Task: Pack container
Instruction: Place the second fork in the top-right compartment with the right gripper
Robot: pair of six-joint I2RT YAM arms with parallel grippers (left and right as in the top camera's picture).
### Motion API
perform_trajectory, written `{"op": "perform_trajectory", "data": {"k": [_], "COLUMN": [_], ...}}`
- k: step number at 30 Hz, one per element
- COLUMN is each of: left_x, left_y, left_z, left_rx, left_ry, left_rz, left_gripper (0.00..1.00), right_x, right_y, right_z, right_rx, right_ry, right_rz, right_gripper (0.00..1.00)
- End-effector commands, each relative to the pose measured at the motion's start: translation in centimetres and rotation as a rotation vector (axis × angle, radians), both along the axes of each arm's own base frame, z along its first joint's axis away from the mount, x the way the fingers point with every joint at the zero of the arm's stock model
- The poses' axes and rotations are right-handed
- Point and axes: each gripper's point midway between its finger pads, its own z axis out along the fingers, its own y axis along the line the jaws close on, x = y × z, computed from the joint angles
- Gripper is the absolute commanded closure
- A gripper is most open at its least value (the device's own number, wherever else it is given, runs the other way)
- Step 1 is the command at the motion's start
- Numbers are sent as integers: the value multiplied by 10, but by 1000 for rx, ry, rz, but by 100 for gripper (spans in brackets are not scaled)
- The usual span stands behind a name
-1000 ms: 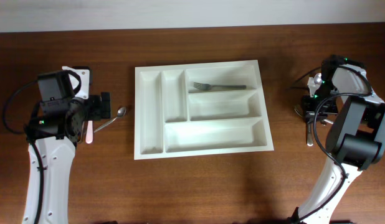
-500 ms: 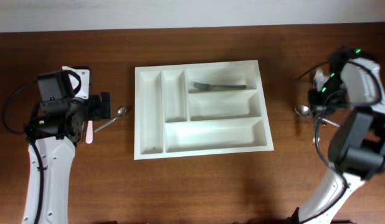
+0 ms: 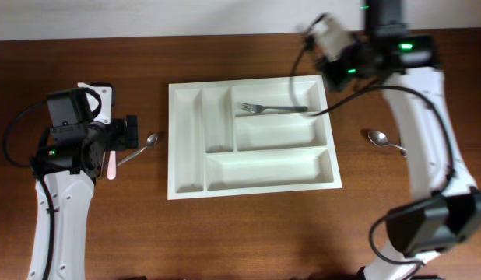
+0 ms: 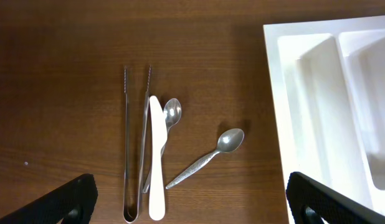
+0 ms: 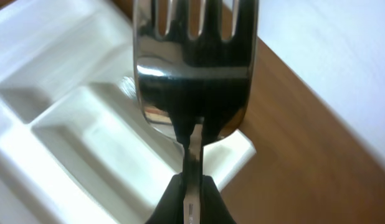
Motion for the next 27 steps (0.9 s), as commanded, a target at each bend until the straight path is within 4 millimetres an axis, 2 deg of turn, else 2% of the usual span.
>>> {"op": "perform_trajectory", "data": {"k": [1,4,7,13,16,19,25,27], "left_x": [3,3,3,3,3,3,3,3], "left_y": [2,2,2,2,2,2,2,2], "left_z": [6,6,6,6,6,6,6,6], "left_rx": [12,12,12,12,12,12,12,12], "left_ry": [-12,-12,-12,-12,-12,-12,-11,-12], "left_rz": [-5,-5,-5,-5,-5,-5,-5,-5], "left_gripper": [1,1,1,1,1,1,1,1], "right_x": [0,-1,4,20,23,25,23,24], "right_y": [43,66,74,68,63,58,58,58], "right_z": [-31,-52,-84,-150,-172,-187,-194,-194], "right_rx": [-120,-130,-145,-171,-186,-212,-211,-205], "right_ry": [-92,-99,-67,6,31,59,77,85], "right_rz": [390,531,592,632,648,638,637,621], "right_gripper": [96,96,96,96,96,96,96,73]}}
